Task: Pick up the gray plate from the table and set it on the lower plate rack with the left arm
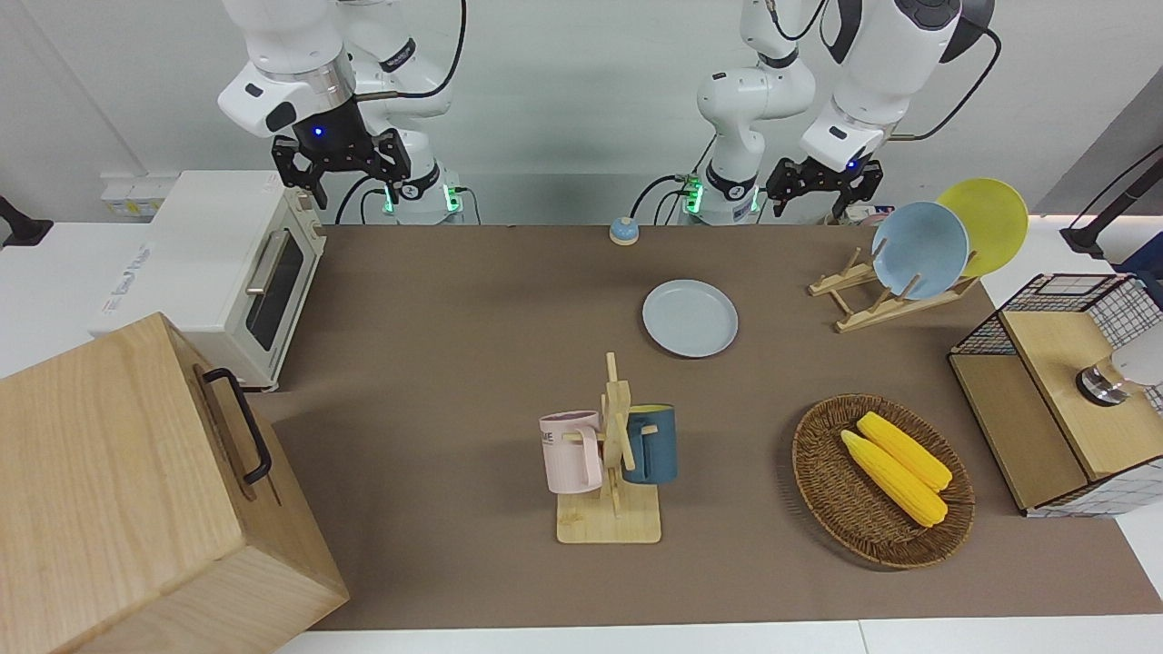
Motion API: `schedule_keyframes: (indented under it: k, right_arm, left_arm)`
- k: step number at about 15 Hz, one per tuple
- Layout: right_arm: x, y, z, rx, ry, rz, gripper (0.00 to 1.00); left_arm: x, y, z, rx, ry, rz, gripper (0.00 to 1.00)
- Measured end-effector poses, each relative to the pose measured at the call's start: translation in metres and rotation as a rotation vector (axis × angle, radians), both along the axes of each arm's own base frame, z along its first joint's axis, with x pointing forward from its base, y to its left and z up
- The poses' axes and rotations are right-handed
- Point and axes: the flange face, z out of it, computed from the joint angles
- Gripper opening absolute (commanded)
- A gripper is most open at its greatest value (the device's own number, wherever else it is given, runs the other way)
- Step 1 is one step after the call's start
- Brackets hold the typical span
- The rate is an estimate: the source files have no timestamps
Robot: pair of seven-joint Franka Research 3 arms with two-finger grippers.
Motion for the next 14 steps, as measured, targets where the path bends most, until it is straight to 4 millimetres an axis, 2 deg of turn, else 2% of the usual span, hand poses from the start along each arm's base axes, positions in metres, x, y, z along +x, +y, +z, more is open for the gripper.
schedule_keyframes:
  k: [14]
  right_arm:
    - [0.0000, 0.0000, 0.0000, 0.000, 0.000, 0.000, 0.987]
  left_arm:
    - [0.0004, -0.0003, -0.0017, -0.002, 0.004, 0.000, 1.00]
